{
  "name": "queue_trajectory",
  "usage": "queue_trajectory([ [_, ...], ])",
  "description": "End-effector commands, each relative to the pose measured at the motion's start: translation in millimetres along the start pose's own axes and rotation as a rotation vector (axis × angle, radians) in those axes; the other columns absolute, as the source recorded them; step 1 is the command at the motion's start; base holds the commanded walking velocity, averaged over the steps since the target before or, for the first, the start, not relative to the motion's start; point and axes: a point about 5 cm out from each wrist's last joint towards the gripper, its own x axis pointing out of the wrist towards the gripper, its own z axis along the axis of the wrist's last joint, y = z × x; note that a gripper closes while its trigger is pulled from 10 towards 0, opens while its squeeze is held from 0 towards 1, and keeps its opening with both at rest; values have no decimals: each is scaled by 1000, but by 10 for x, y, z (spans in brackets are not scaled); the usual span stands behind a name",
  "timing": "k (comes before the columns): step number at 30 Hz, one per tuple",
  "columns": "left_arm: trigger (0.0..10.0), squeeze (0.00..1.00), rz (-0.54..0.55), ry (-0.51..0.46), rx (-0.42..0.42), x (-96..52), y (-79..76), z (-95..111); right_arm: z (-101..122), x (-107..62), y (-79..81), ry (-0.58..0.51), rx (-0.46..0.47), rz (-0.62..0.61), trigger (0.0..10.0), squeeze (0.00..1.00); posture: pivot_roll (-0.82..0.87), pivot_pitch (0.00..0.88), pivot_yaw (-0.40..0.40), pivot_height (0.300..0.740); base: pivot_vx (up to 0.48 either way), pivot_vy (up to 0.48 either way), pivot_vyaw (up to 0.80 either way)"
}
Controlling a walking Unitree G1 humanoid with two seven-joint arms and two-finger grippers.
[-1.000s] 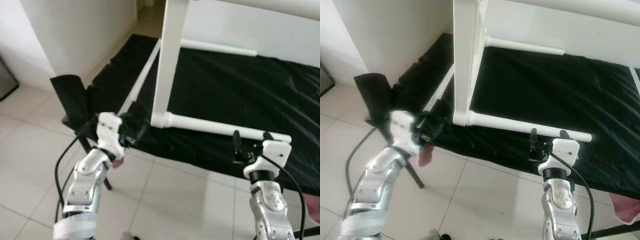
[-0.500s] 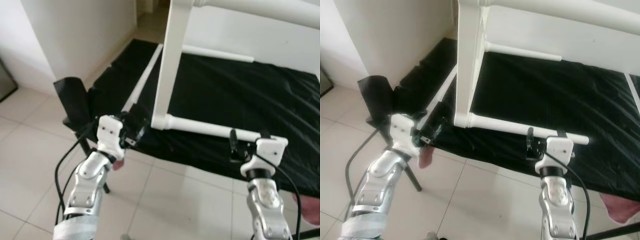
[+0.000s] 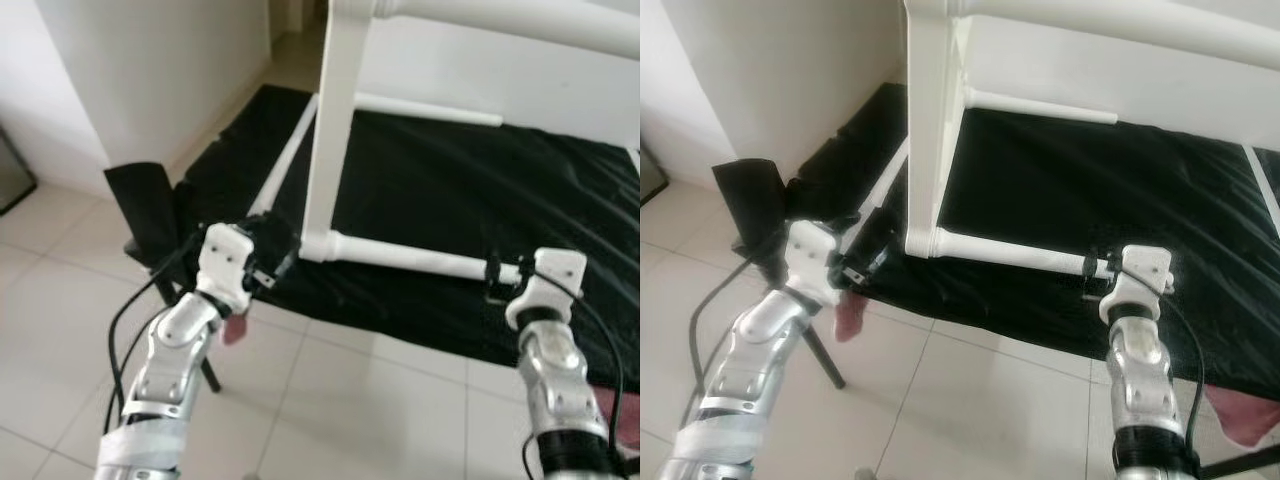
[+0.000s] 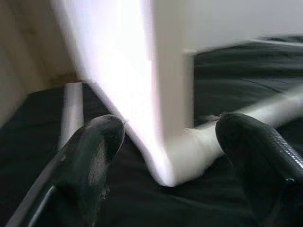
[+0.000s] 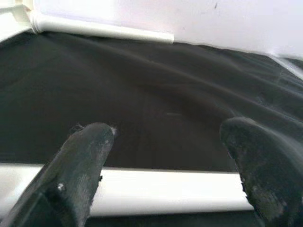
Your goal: Building children table
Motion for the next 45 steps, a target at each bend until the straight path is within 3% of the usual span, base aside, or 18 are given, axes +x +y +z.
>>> queue_trajectory([
  [1, 10000, 0, -167, 12, -4, 17, -143, 48, -48, 59, -37, 43, 29, -8, 10000, 0, 80, 81, -44, 740, 0, 0, 0],
  [2, 10000, 0, -167, 12, -4, 17, -143, 48, -48, 59, -37, 43, 29, -8, 10000, 0, 80, 81, -44, 740, 0, 0, 0],
  [3, 10000, 0, -268, 28, 12, -2, -200, 98, -24, 148, -3, 57, 44, 27, 10000, 0, 96, 104, -57, 740, 0, 0, 0],
  [6, 10000, 0, -310, 39, 48, -16, -190, 156, -2, 237, 32, 76, 49, 68, 10000, 0, 110, 127, -64, 740, 0, 0, 0],
  [11, 10000, 0, -332, 57, 77, -77, -131, 241, 48, 361, 51, 108, 73, 105, 10000, 0, 131, 176, -73, 740, 0, 0, 0],
  [14, 10000, 0, -335, 97, 92, -152, -58, 267, 104, 498, 29, 156, 135, 143, 10000, 0, 136, 195, -75, 740, 0, 0, 0],
  [21, 10000, 0, -329, 122, 99, -235, -11, 300, 60, 553, -29, 257, 191, 198, 10000, 0, 143, 205, -80, 740, 0, 0, 0],
  [28, 10000, 0, -324, 145, 89, -258, 17, 312, 9, 534, -46, 284, 241, 213, 10000, 0, 141, 199, -80, 740, 0, 0, 0],
  [35, 10000, 0, -314, 145, 102, -236, 44, 319, -202, 321, 4, 363, 344, 246, 10000, 0, 124, 177, -78, 740, 0, 0, 0],
  [41, 10000, 0, -307, 142, 97, -202, 72, 314, -349, 56, 128, 398, 361, 252, 10000, 0, 105, 165, -77, 740, 0, 0, 0],
  [45, 10000, 0, -306, 143, 98, -198, 77, 312, -372, -8, 147, 404, 369, 249, 10000, 0, 102, 164, -76, 740, 0, 0, 0],
])
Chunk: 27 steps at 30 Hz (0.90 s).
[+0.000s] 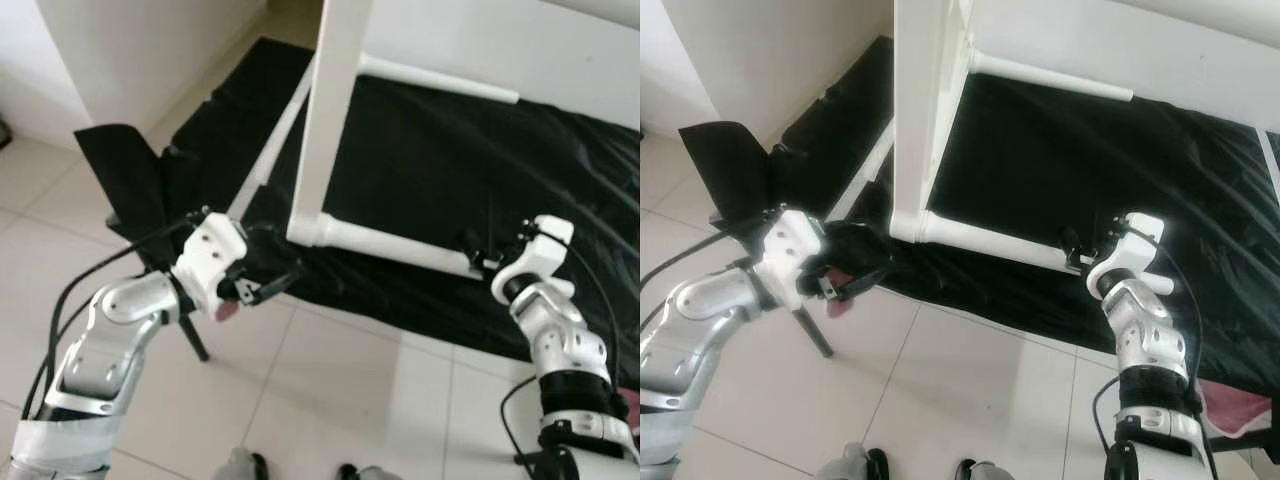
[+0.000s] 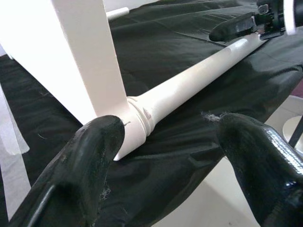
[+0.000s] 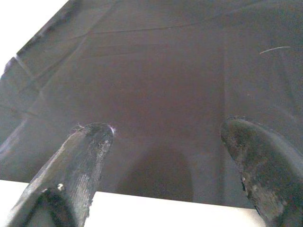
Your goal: Building children table
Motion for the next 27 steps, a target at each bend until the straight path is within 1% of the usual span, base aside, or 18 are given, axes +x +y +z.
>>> queue_trajectory([
  [1, 10000, 0, -24, 5, -10, 9, -24, -25, -395, -120, -56, 160, 58, -39, 10000, 0, 102, 164, -76, 740, 0, 0, 0],
  [3, 10000, 0, -24, 4, -11, 10, -21, -26, -401, -140, -47, 162, 60, -39, 10000, 0, 96, 162, -71, 740, 0, 0, 0],
  [8, 10000, 0, -32, 8, -15, 16, -21, -36, -367, -165, -14, 114, 48, -15, 10000, 0, 91, 158, -69, 740, 0, 0, 0],
  [9, 10000, 0, -55, 12, -27, 13, -41, -44, -340, -165, -12, 93, 26, -14, 10000, 0, 91, 156, -71, 740, 0, 0, 0],
  [10, 10000, 0, -112, 32, -56, 0, -99, -72, -285, -166, 16, 50, 8, 9, 10000, 0, 92, 154, -72, 740, 0, 0, 0],
  [11, 10000, 0, -112, 32, -56, 0, -99, -72, -285, -166, 16, 50, 8, 9, 10000, 0, 92, 154, -72, 740, 0, 0, 0],
  [12, 10000, 0, -138, 44, -69, -7, -130, -87, -260, -174, 40, 32, 9, 25, 10000, 0, 92, 154, -72, 740, 0, 0, 0],
  [14, 10000, 0, -206, 82, -73, -17, -222, -133, -160, -203, 118, -61, -27, 68, 10000, 0, 94, 145, -73, 740, 0, 0, 0],
  [15, 10000, 0, -206, 82, -73, -17, -222, -133, -160, -203, 118, -61, -27, 68, 10000, 0, 94, 145, -73, 740, 0, 0, 0],
  [17, 10000, 0, -243, 100, -76, -17, -277, -158, -100, -229, 172, -114, -51, 85, 10000, 0, 95, 143, -73, 740, 0, 0, 0],
  [22, 10000, 0, -246, 104, -74, 3, -285, -169, -40, -258, 206, -162, -71, 79, 10000, 0, 94, 134, -72, 740, 0, 0, 0],
  [23, 10000, 0, -232, 88, -79, 36, -272, -154, -3, -281, 226, -198, -82, 74, 10000, 0, 96, 123, -73, 740, 0, 0, 0],
  [24, 10000, 0, -232, 88, -79, 36, -272, -154, -3, -281, 226, -198, -82, 74, 10000, 0, 96, 123, -73, 740, 0, 0, 0],
  [25, 10000, 0, -210, 47, -110, 101, -262, -116, 35, -312, 258, -238, -78, 72, 10000, 0, 95, 108, -72, 740, 0, 0, 0],
  [26, 10000, 0, -210, 47, -110, 101, -262, -116, 35, -312, 258, -238, -78, 72, 10000, 0, 95, 108, -72, 740, 0, 0, 0],
  [27, 10000, 0, -203, 8, -144, 168, -277, -83, 78, -341, 288, -280, -68, 65, 10000, 0, 93, 100, -70, 740, 0, 0, 0],
])
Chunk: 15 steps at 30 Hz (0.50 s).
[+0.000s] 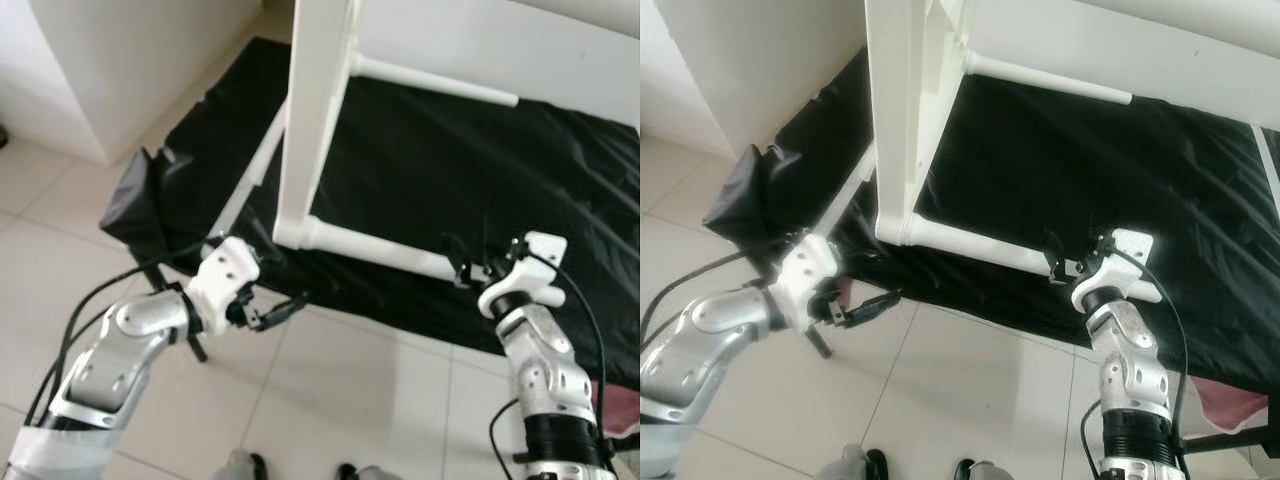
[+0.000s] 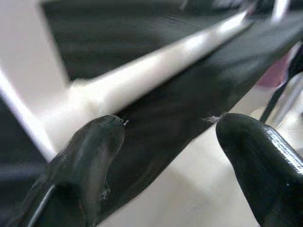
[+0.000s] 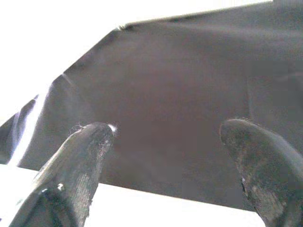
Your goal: Building children table
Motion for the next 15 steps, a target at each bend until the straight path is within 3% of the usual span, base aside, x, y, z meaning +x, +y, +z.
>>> queue_trajectory([
  [1, 10000, 0, -73, -39, -54, 79, -64, 19, 84, -48, 5, -69, -7, -28, 10000, 0, 92, 97, -68, 740, 0, 0, 0],
  [8, 10000, 0, -130, -118, -199, 249, -240, 26, 217, -114, 133, -182, -118, -65, 10000, 0, 69, 65, -39, 740, 0, 0, 0],
  [15, 10000, 0, -132, -125, -234, 278, -255, 10, 234, -159, 201, -200, -110, -82, 10000, 0, 59, 55, -27, 740, 0, 0, 0],
])
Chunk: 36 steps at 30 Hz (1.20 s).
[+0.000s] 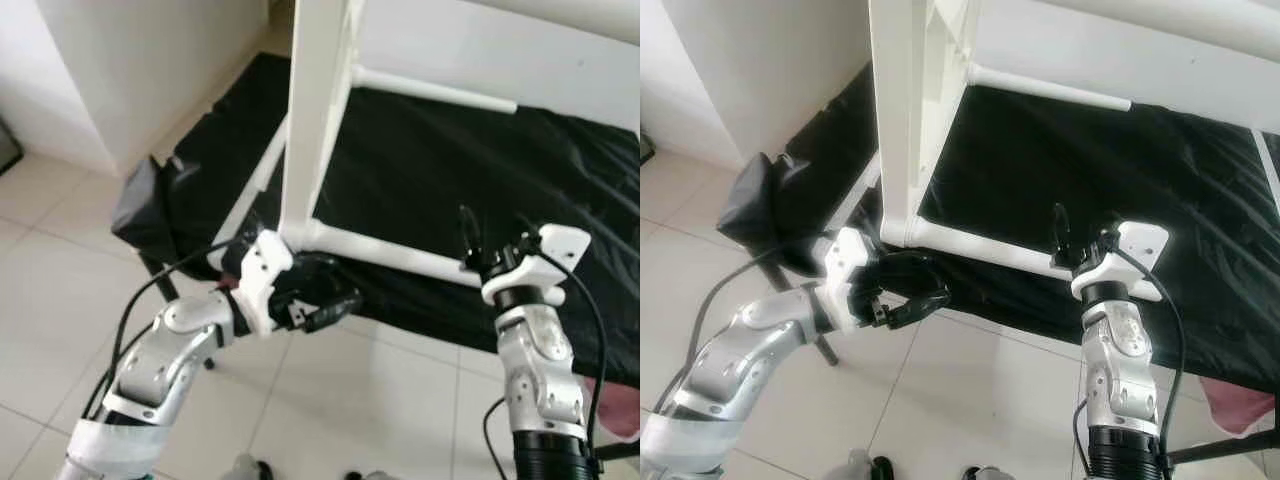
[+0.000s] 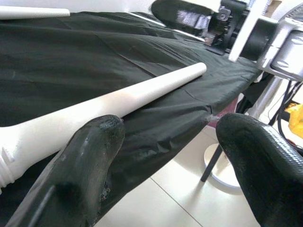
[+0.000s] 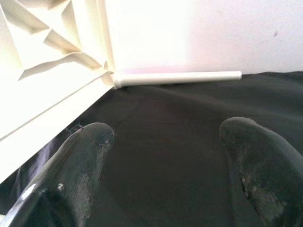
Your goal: Building children table
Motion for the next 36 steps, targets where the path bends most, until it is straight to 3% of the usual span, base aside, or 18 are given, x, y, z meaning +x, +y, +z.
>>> queue_trajectory([
  [1, 10000, 0, -6, 0, -37, 18, 6, -44, 4, -75, 33, -3, 2, -31, 10000, 0, 57, 49, -25, 740, 0, 0, 0],
  [6, 10000, 0, 15, -9, -49, 24, 34, -48, -4, -145, 25, 1, -7, -71, 10000, 0, 50, 41, -21, 740, 0, 0, 0],
  [7, 10000, 0, 136, -51, -64, 26, 154, -38, -58, -283, -18, 26, -46, -148, 10000, 0, 41, 33, -17, 740, 0, 0, 0],
  [12, 10000, 0, 266, -93, -85, 18, 250, -56, -119, -366, -17, 54, -62, -174, 10000, 0, 34, 26, -12, 740, 0, 0, 0],
  [13, 10000, 0, 394, -143, -102, -5, 310, -107, -174, -416, 12, 67, -79, -173, 10000, 0, 34, 19, -9, 740, 0, 0, 0],
  [18, 10000, 0, 471, -165, -109, -23, 345, -148, -207, -433, 26, 76, -83, -176, 10000, 0, 33, 12, -6, 740, 0, 0, 0],
  [19, 10000, 0, 599, -171, -101, -79, 410, -229, -277, -446, 20, 111, -120, -189, 10000, 0, 33, 0, -2, 740, 0, 0, 0],
  [26, 10000, 0, 701, -149, -90, -170, 457, -423, -439, -451, 40, 168, -161, -166, 10000, 0, 35, 0, 4, 740, 0, 0, 0],
  [27, 10000, 0, 737, -132, -67, -198, 468, -498, -505, -462, 52, 183, -212, -151, 10000, 0, 39, 0, 1, 740, 0, 0, 0],
  [29, 10000, 0, 749, -134, -61, -204, 472, -509, -519, -466, 54, 186, -226, -149, 10000, 0, 39, 0, 1, 740, 0, 0, 0],
  [35, 10000, 0, 838, -105, -72, -302, 452, -703, -649, -585, 56, 232, -256, -150, 10000, 0, 20, 0, -1, 740, 0, 0, 0],
  [36, 10000, 0, 857, -98, -40, -326, 449, -713, -642, -604, 48, 225, -270, -155, 10000, 0, 19, 0, -2, 740, 0, 0, 0],
])
